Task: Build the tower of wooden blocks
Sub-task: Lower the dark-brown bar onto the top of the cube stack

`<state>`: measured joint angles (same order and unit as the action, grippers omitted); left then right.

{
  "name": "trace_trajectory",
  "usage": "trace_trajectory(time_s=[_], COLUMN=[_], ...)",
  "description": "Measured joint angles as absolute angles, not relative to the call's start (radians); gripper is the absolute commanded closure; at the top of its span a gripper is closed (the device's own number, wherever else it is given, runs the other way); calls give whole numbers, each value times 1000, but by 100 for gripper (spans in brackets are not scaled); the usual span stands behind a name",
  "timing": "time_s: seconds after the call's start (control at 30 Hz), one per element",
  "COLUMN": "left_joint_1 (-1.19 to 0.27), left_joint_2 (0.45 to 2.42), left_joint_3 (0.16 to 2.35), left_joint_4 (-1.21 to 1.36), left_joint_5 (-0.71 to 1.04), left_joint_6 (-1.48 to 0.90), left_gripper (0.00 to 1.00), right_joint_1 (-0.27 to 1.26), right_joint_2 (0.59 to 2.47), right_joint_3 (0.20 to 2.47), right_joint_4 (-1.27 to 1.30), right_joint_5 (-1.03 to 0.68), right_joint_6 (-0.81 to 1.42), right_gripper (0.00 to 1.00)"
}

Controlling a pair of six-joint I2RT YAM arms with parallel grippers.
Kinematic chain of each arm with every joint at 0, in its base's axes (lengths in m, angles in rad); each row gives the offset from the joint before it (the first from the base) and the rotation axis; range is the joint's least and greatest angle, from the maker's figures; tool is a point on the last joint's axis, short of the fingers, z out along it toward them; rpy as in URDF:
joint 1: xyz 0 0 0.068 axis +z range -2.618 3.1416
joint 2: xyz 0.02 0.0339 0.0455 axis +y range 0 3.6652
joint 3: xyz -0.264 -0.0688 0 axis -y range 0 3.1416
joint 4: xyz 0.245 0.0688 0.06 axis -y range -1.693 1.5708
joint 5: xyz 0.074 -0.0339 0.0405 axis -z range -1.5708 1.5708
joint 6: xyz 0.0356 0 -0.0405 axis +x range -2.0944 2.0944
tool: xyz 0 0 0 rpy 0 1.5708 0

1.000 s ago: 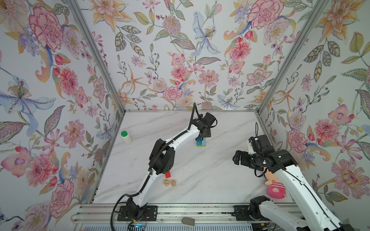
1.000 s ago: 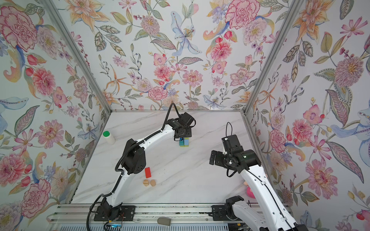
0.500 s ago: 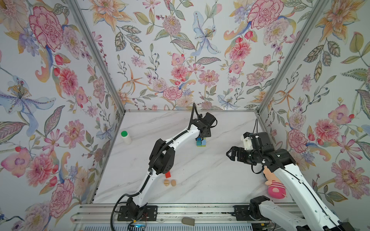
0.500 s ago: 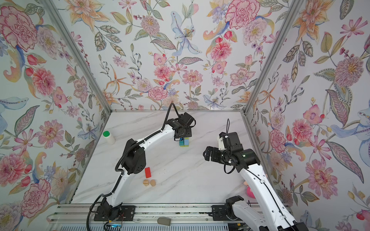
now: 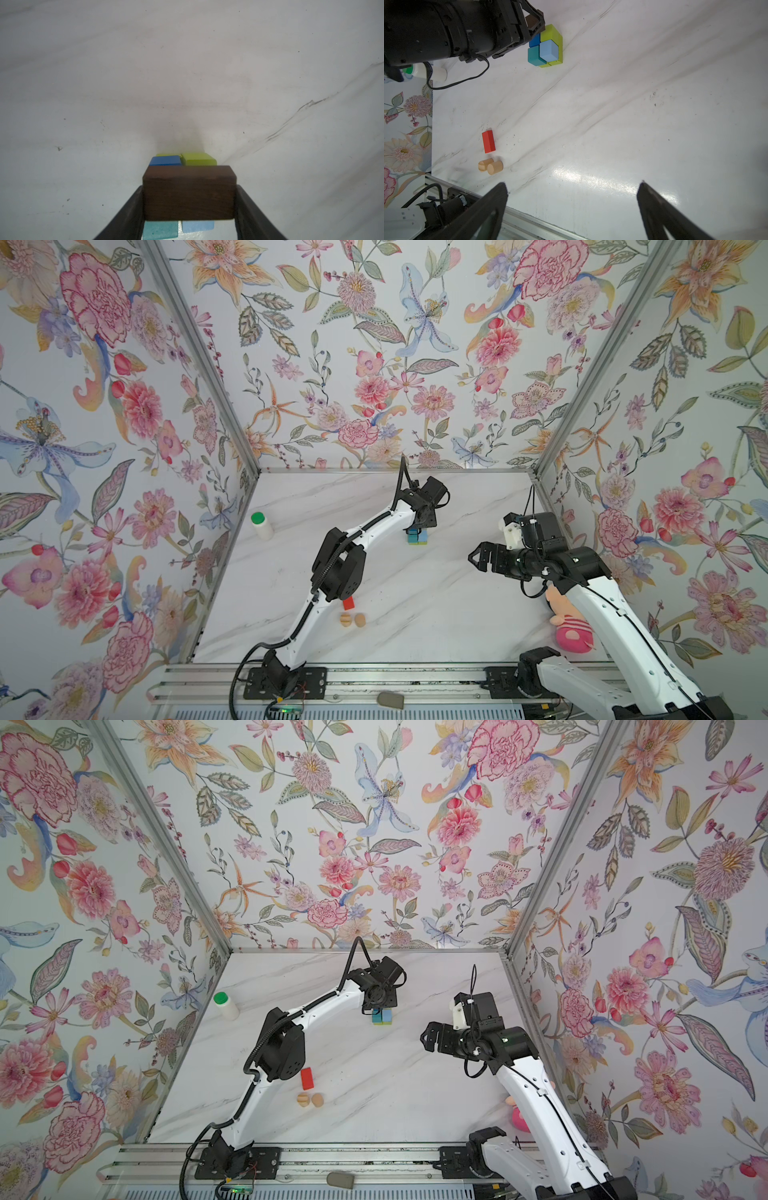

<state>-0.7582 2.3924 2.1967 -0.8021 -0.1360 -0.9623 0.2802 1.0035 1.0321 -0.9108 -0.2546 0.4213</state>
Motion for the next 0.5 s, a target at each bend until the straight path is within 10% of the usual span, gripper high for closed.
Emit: trace_trajectory(time_s=[0.5], left_joint_1=[-757], left_joint_2=[2396], left_joint_3=[2188], left_joint_4=[-801], left_joint_5=[-135], left_joint_6=[-958], left_gripper=[50], right_joint_1=[267], right_joint_2=[1004], right_joint_3=[1032], right_joint_4=[-910], right_joint_5=[-255], right_joint_6=[404], right_gripper=[1])
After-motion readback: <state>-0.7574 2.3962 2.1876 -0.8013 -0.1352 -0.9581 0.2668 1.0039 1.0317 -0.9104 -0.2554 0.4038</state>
